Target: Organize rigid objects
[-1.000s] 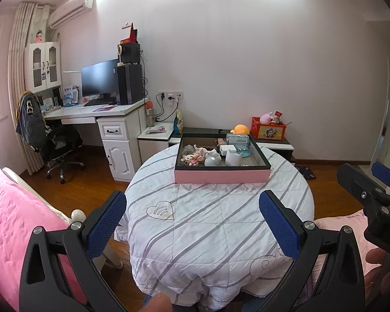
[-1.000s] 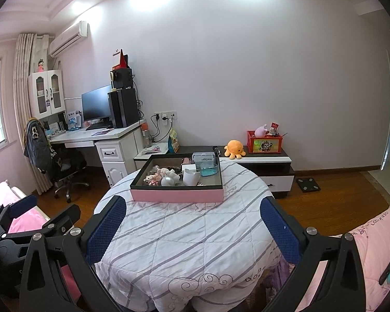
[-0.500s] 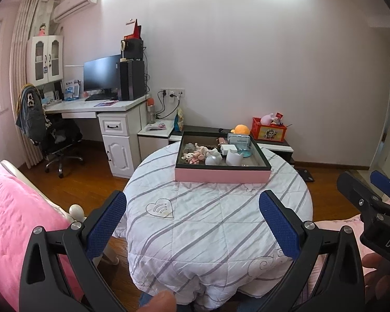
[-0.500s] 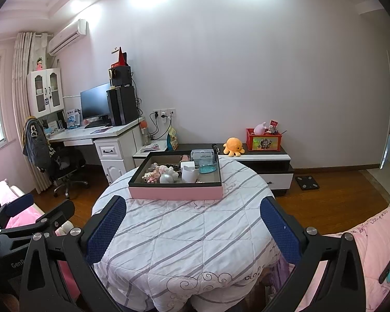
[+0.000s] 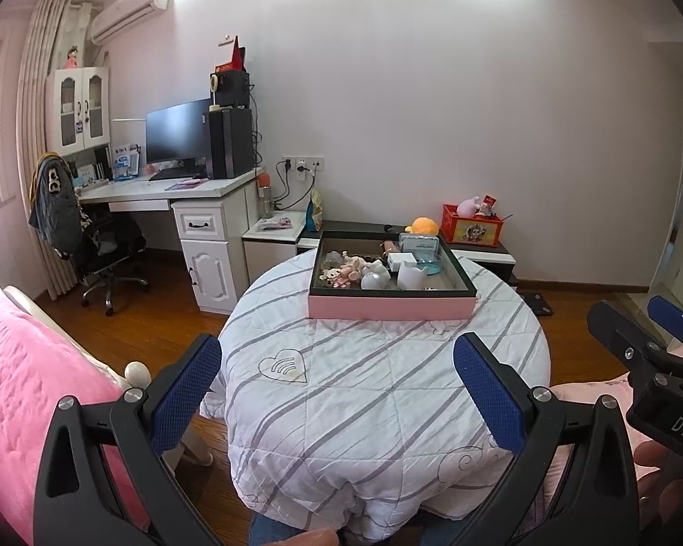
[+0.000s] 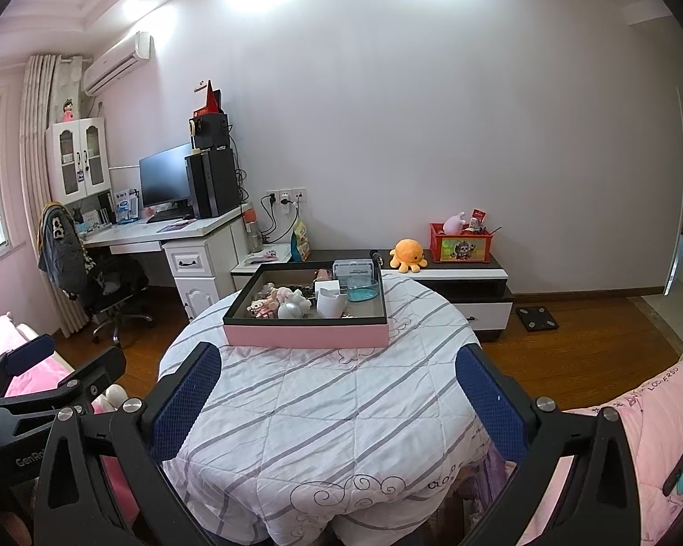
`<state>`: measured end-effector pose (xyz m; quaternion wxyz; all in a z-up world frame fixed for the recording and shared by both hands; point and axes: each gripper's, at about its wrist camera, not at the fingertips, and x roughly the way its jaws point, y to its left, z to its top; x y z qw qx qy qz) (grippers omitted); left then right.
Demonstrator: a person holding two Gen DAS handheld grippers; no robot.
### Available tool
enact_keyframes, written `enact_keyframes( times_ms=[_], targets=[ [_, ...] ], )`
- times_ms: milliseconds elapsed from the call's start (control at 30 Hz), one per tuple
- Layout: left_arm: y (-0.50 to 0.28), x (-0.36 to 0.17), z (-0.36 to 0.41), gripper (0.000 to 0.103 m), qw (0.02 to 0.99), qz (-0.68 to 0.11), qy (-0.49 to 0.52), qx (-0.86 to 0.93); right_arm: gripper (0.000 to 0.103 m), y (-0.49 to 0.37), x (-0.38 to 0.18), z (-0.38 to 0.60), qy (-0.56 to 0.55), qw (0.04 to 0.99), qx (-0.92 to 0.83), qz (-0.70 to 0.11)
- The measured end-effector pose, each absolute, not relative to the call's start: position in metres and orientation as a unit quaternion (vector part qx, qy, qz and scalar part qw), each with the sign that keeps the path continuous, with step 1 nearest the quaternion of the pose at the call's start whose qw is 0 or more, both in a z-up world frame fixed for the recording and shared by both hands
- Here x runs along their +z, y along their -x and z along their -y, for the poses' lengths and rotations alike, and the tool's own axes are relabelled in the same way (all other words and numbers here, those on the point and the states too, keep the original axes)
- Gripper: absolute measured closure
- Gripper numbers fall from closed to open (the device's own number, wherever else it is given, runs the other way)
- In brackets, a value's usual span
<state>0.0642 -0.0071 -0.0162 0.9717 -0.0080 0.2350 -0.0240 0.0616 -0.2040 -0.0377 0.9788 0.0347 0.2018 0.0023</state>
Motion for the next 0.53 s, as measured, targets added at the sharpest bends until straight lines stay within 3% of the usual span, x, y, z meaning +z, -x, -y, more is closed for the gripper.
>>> enact_keyframes(
  times_ms=[533],
  targets=[
    [-0.0602,-0.0176,0.0101,0.0,0.976,-0.219,0.001,-0.017,0.0,-0.0593,-0.0365,0.1995,-0.032,0.98,-0.001,-0.197]
  ],
)
